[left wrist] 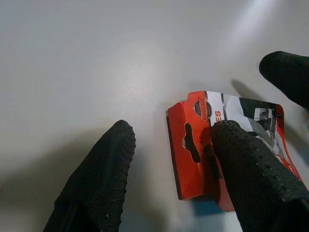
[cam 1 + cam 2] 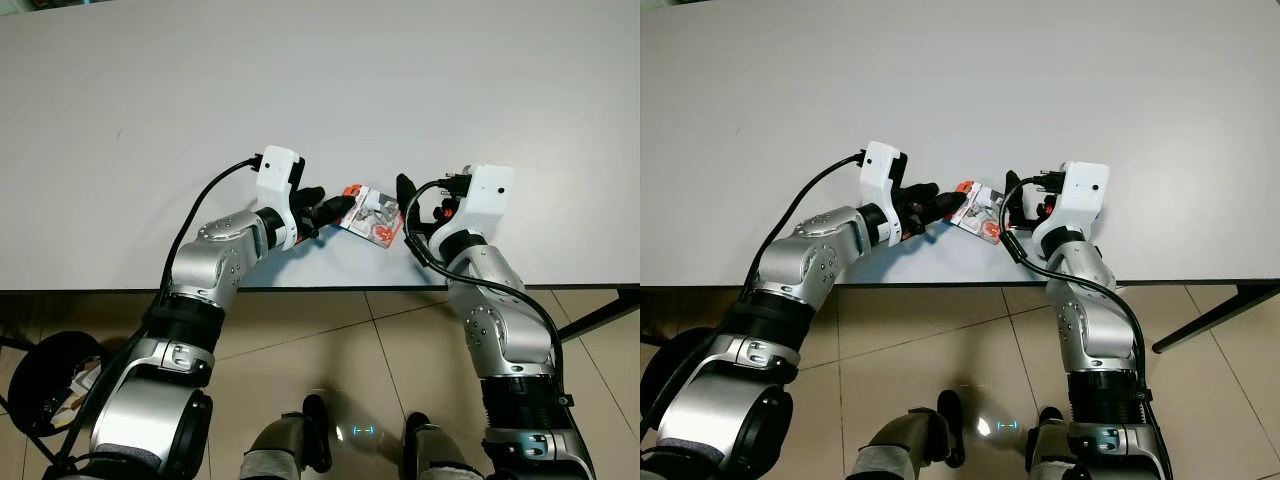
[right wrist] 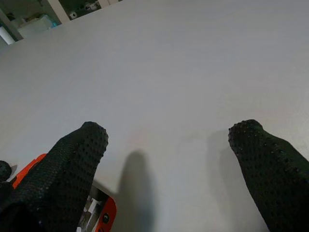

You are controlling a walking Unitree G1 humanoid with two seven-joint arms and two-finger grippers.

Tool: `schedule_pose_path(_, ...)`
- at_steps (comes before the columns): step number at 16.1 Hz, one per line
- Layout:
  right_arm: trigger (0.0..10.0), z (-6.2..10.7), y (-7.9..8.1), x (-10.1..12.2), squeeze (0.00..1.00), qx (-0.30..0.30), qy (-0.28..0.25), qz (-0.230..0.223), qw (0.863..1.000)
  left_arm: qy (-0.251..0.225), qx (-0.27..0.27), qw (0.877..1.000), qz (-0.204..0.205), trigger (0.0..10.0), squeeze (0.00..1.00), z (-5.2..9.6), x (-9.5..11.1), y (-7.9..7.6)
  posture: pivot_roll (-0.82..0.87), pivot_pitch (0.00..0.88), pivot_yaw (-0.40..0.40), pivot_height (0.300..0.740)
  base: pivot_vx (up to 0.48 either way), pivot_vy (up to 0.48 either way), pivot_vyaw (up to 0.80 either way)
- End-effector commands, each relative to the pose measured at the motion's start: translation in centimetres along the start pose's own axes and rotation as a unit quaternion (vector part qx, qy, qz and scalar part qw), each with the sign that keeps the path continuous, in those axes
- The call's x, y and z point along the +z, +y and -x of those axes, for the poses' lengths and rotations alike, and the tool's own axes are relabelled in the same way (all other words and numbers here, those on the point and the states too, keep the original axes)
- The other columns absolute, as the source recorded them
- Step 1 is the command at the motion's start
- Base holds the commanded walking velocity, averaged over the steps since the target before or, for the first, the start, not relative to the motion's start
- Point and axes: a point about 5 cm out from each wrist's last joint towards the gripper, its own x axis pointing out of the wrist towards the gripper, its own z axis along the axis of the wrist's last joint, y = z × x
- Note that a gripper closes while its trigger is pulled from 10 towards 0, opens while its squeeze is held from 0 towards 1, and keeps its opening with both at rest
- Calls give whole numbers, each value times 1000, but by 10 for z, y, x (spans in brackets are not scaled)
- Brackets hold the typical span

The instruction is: Picking trash to rubbish bin

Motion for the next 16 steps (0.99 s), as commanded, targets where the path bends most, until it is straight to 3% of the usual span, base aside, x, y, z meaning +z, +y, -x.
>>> schedule_pose_path(1,10000,3,4,-14,0,5,33,-12,999,28,3,999,21,10000,0,-1,-11,2,19,294,183,740,0,0,0)
schedule_pose_path(7,10000,3,6,-15,0,7,36,-14,999,59,17,997,47,10000,0,-4,-8,2,20,287,190,740,0,0,0)
schedule_pose_path(16,10000,0,7,-14,0,9,34,-15,999,12,2,1000,-4,10000,0,17,70,14,45,271,206,740,0,0,0)
